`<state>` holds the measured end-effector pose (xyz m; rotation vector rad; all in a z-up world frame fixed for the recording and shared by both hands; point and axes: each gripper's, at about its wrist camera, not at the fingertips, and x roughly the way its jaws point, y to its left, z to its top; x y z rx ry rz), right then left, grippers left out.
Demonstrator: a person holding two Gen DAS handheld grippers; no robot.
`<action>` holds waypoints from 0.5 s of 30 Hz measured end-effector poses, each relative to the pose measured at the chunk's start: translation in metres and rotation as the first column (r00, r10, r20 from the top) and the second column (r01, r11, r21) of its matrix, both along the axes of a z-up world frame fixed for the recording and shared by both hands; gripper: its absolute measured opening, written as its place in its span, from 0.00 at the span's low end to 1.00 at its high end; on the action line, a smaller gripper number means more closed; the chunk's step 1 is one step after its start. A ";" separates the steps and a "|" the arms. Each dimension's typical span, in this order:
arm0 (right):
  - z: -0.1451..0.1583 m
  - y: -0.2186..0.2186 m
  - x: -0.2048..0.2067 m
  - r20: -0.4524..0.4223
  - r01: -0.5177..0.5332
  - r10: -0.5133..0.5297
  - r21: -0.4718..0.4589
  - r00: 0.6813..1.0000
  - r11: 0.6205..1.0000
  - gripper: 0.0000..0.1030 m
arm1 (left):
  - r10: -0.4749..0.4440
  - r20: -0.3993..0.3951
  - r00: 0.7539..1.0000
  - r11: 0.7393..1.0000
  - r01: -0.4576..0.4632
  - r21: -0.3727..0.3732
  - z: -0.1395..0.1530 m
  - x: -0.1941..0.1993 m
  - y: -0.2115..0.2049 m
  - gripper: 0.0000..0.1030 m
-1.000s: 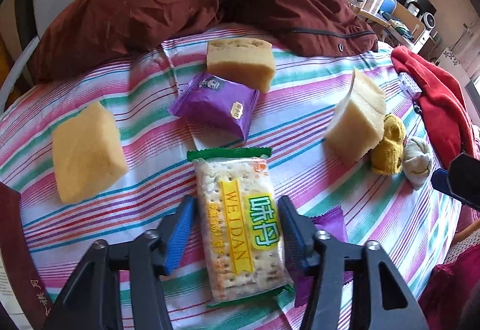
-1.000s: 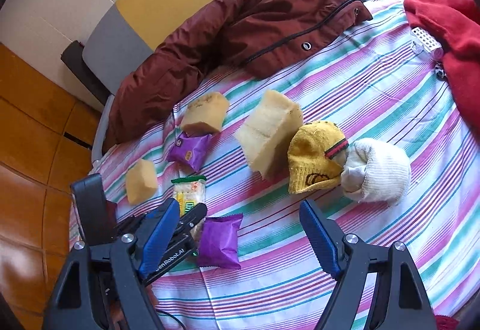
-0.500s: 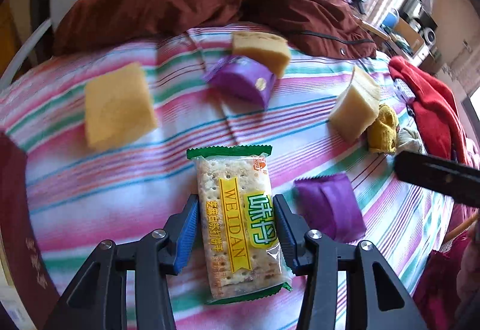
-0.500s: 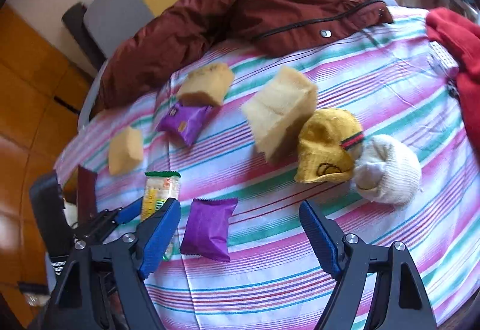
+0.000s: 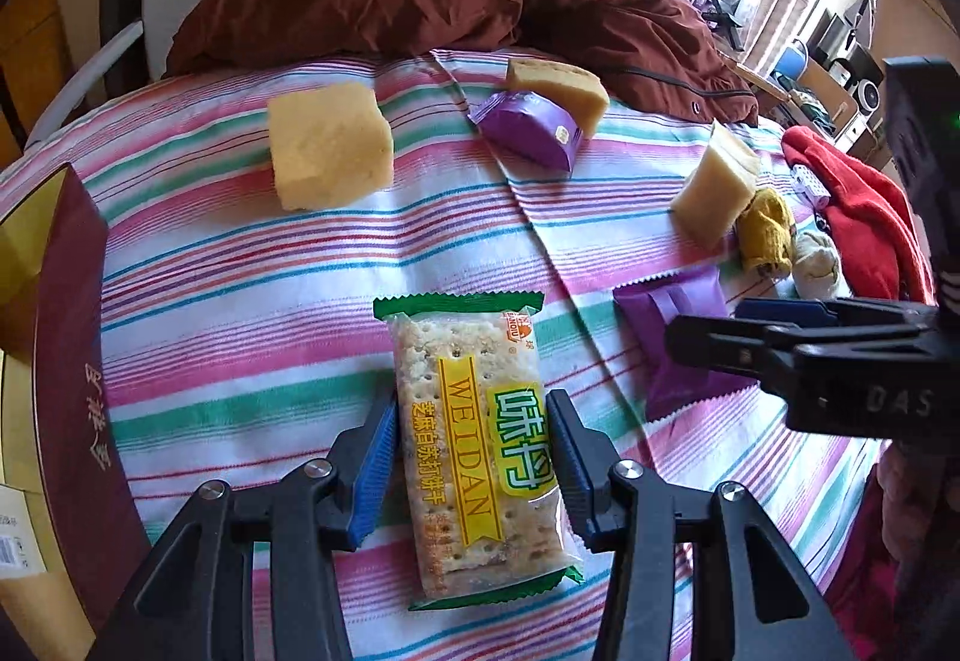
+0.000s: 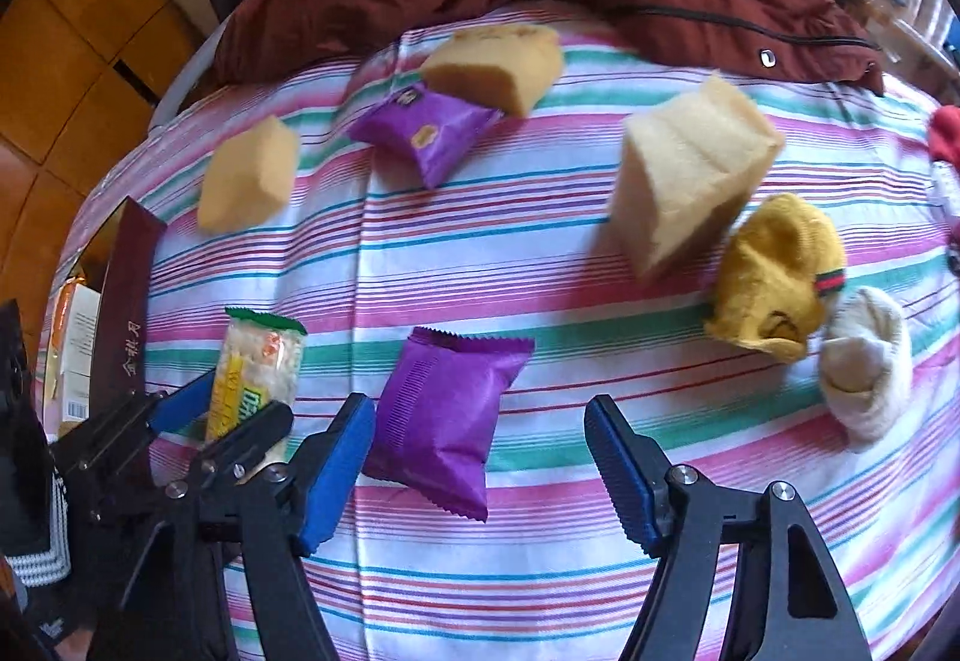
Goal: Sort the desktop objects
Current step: 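Grasp the WEIDAN cracker packet with the left gripper while the right grasps a purple packet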
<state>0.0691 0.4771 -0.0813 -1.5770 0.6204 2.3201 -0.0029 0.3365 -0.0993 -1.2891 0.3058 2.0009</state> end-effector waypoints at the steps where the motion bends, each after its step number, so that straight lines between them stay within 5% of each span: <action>1: -0.002 -0.002 -0.002 0.003 -0.007 0.007 0.001 1.000 1.000 0.71 | -0.002 -0.003 1.000 1.000 0.002 -0.001 0.000 0.001 -0.001 0.47; 6: -0.006 -0.011 -0.007 0.027 -0.032 0.031 0.054 0.999 0.998 0.70 | -0.004 -0.003 1.000 1.000 0.004 0.002 0.000 0.004 -0.004 0.47; 11: -0.008 -0.017 -0.009 0.045 -0.073 0.069 0.095 0.997 0.993 0.44 | -0.010 -0.010 1.000 1.000 0.010 0.009 -0.001 0.005 -0.006 0.47; 15: -0.008 -0.020 -0.009 0.045 -0.091 0.086 0.114 0.995 0.989 0.43 | -0.007 -0.013 1.000 1.000 0.007 0.023 -0.001 0.006 -0.009 0.47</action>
